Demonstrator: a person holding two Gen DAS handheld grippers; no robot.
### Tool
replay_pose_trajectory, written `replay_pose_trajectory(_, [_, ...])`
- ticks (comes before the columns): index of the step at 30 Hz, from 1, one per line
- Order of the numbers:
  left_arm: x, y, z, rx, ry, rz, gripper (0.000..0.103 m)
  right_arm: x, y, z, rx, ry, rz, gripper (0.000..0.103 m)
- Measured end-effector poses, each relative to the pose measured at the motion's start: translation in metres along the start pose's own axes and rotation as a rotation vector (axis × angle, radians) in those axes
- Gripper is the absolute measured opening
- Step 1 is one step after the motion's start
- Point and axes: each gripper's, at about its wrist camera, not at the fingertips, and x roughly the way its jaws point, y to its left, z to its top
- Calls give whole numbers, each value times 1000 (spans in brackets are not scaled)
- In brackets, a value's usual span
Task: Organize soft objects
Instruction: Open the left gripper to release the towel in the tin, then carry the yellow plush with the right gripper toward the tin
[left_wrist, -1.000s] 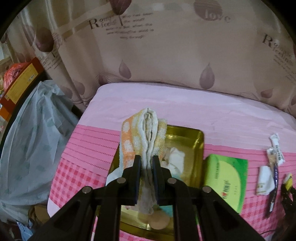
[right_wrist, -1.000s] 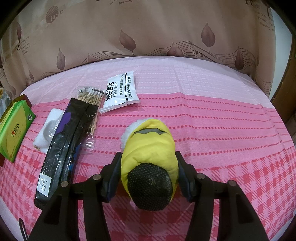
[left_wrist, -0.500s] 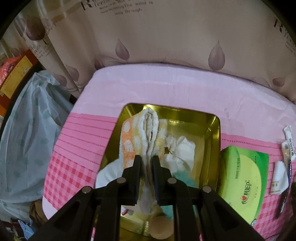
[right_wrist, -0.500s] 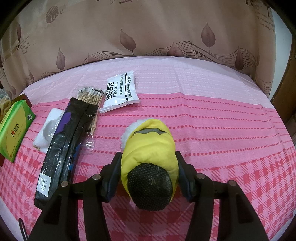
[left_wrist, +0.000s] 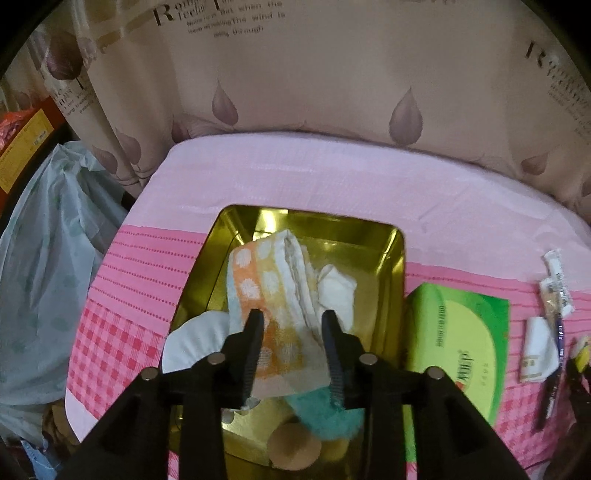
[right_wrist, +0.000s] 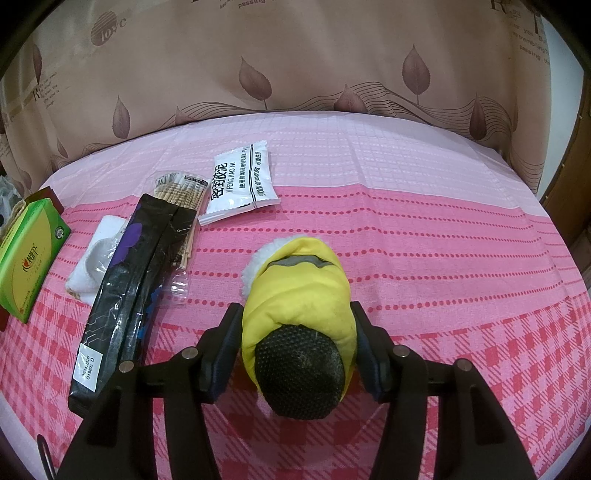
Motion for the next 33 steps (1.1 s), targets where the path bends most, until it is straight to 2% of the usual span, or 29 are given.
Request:
replay_pose_trajectory(11, [-35,11,-36,-25,-51,-69,37,1,0,0,0,0,-1,54])
replay_pose_trajectory(22, [-41,58,-83,-91,-95,-42,37,1,0,-1,-9,0,-14,54])
replay_pose_trajectory(33, [-32,83,-109,-123,-130,-21,37,0,3,-1,-32,-4,-38,52])
